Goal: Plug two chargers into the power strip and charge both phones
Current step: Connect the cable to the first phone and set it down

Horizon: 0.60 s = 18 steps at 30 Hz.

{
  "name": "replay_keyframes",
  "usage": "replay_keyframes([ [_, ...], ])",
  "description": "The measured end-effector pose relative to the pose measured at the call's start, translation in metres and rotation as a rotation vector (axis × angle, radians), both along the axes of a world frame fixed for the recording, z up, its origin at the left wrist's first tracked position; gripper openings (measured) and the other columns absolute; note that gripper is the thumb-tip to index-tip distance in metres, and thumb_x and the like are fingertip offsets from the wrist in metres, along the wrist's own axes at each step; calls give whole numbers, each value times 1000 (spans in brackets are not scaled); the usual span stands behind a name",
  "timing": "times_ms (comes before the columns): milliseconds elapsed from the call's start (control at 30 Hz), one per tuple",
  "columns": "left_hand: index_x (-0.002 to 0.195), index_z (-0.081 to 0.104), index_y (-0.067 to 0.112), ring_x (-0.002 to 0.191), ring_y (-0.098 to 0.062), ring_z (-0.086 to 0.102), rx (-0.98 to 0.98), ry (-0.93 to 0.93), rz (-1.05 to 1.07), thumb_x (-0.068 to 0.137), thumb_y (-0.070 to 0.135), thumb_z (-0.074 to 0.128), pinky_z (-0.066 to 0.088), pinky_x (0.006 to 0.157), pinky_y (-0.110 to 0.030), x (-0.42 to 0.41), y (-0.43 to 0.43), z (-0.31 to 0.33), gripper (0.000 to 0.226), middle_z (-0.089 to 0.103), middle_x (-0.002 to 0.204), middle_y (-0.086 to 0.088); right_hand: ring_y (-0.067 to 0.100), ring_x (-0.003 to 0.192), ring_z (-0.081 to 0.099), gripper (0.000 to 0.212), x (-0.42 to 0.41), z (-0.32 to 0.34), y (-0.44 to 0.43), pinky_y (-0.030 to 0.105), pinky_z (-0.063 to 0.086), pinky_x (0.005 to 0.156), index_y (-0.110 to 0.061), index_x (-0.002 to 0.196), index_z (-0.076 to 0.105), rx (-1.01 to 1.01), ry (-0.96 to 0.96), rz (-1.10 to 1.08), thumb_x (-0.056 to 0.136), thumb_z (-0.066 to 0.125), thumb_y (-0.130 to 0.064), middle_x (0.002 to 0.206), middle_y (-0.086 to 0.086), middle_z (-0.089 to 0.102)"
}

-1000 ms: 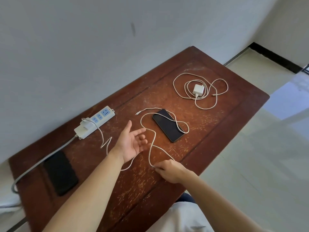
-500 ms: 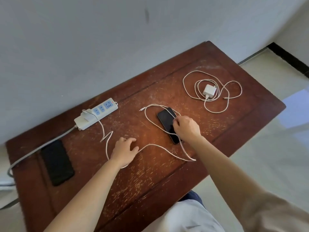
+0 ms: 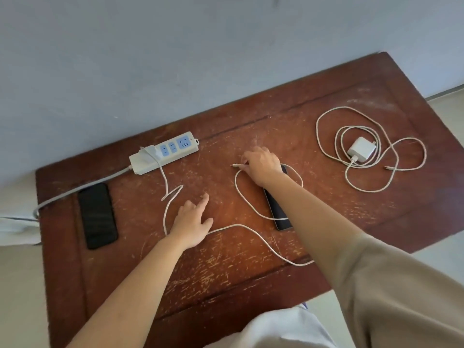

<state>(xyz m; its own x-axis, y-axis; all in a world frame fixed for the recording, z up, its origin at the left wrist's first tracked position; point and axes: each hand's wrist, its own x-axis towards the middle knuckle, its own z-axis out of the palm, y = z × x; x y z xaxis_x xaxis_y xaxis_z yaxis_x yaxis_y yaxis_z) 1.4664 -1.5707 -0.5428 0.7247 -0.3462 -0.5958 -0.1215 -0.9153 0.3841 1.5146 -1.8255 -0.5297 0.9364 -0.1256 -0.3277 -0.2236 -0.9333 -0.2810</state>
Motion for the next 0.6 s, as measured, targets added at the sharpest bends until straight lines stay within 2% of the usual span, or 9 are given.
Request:
replay_keyframes([
  [133,157,19,31,124,-33,44,-8,99,36,98,40,51,34,112,-45,7,-4,13,68,47,126,-14,32,112,58,29,-9,8,3,44,43,93,-12,114,61,-54,-98,18,103,51,-37,118,11,66],
  [200,154,33,24,121,-27,51,-92,166,100,99,38,50,38,108,-39,11,-7,29,59,57,119,-9,34,98,63,27,-12,21,7,44,45,79,-11,109,57,-20,-172,-29,104,48,-35,106,11,70],
  [267,141,53,17,99,-16,65,-242,181,185,100,35,50,50,90,-33,12,-5,49,45,66,108,0,34,80,67,25,-14,40,15,38,42,63,-13,106,53,52,-234,-111,104,47,-37,88,7,69],
  [333,128,62,19,79,-7,68,-370,130,267,100,33,50,51,72,-23,12,4,70,33,69,101,5,34,73,66,28,-18,61,31,35,40,60,-13,109,54,133,-300,-179,104,44,-39,81,6,67],
  [367,124,63,22,74,-5,68,-414,98,305,100,34,51,49,69,-20,11,12,79,29,70,99,6,34,74,66,31,-20,70,42,35,40,60,-13,112,55,177,-330,-205,104,42,-40,83,7,69],
  [433,119,65,24,76,-4,68,-482,39,383,100,35,52,48,71,-20,11,33,92,25,71,96,6,32,76,65,35,-24,88,72,35,42,60,-15,113,60,308,-348,-275,105,39,-42,84,5,70],
  [500,119,64,24,85,-9,68,-477,-36,449,100,34,53,49,77,-24,12,62,100,25,71,102,5,19,69,62,37,-30,101,106,33,42,55,-21,105,65,560,-339,-403,104,38,-46,75,-6,66],
  [600,135,54,20,112,-19,60,-282,-193,536,98,34,54,49,93,-36,10,111,99,39,61,129,-3,1,51,49,31,-47,107,158,19,40,47,-33,91,68,896,-300,-578,103,43,-46,68,-11,60],
])
